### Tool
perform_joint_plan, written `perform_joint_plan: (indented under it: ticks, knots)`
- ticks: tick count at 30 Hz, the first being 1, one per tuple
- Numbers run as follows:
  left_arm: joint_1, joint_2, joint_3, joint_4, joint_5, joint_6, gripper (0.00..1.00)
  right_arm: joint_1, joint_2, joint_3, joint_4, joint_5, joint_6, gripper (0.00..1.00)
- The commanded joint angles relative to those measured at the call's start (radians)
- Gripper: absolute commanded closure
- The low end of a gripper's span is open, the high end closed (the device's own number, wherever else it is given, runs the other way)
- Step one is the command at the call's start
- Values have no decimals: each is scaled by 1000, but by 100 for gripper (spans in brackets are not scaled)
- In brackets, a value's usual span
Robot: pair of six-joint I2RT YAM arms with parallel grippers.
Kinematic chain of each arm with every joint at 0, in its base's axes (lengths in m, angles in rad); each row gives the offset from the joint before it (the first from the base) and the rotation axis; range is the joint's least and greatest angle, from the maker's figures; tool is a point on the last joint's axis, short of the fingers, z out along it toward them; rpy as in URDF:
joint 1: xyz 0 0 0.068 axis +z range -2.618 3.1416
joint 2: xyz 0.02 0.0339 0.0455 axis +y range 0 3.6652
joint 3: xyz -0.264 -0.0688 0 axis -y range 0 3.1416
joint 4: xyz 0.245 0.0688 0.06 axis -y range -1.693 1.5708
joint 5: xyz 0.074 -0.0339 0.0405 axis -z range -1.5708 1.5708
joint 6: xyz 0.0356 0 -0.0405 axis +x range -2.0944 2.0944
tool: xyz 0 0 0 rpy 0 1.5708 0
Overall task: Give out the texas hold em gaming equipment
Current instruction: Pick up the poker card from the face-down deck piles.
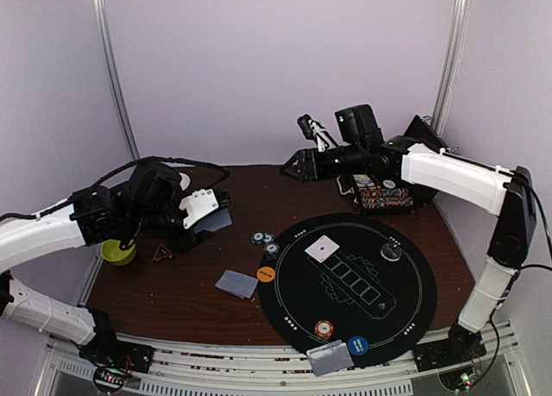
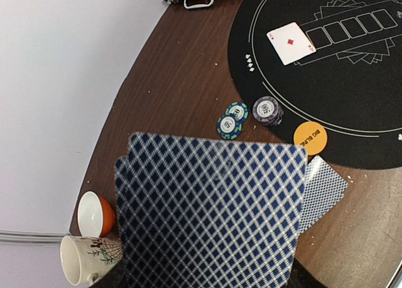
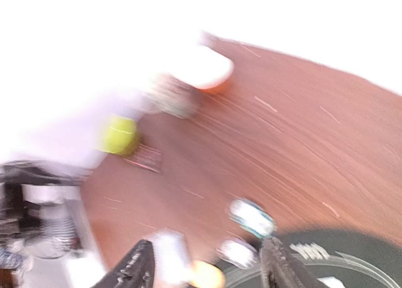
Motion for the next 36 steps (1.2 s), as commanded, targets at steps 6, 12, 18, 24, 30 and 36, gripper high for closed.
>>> perform_joint_plan:
  ticks: [6, 12, 18, 24, 30, 36]
  knots:
    - [1, -9, -3, 54, -8, 14, 39, 150, 63, -27, 314, -282, 110, 29]
    - [0, -13, -9, 61, -5, 16, 39, 203, 132, 28, 291, -304, 103, 27]
    - [1, 0, 0, 64, 1, 19, 39, 221, 179, 30, 351, -316, 162, 28]
    - [1, -3, -2, 65, -6, 19, 39, 226, 228, 82, 337, -274, 191, 36]
    - [0, -7, -3, 68, -19, 17, 40, 240, 242, 129, 228, -224, 131, 44]
    - [1, -11, -7, 74, -25, 18, 40, 242, 217, 146, 168, -189, 99, 66]
